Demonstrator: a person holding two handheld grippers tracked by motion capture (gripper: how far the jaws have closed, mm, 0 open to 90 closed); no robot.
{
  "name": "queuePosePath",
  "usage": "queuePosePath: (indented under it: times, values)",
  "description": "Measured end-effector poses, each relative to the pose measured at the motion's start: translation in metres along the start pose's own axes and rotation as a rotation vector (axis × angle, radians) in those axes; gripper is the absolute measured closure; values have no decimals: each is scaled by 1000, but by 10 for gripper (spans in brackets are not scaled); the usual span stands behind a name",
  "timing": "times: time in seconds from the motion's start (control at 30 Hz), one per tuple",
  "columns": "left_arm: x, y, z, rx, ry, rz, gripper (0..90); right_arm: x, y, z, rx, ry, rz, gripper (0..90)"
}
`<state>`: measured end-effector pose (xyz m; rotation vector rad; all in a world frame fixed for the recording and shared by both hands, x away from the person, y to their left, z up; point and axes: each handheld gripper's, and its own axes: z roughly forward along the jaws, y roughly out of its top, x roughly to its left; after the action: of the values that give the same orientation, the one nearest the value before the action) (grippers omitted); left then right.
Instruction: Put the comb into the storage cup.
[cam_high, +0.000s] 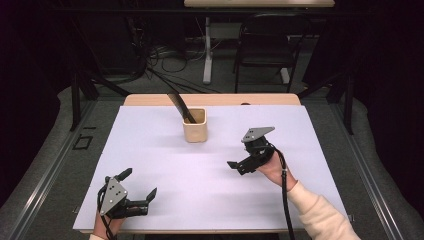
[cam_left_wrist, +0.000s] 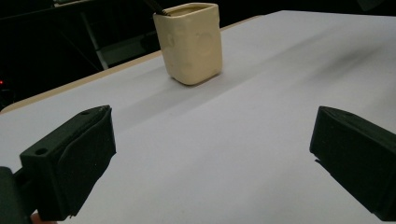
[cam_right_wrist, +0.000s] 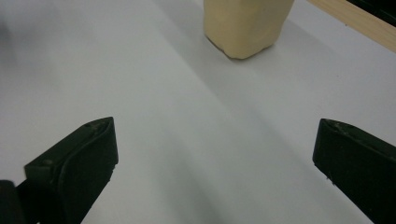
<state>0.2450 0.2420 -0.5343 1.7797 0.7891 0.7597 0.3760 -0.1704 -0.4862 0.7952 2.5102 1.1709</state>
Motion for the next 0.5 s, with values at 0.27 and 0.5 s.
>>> queuePosePath:
  times: [0.27, 0.5]
  values:
    - [0, 0, 0, 2, -1, 1, 3, 4, -15, -8, 20, -2, -1, 0]
    - [0, 0, 0, 2, 0, 1, 3, 5, -30, -16, 15, 5, -1, 0]
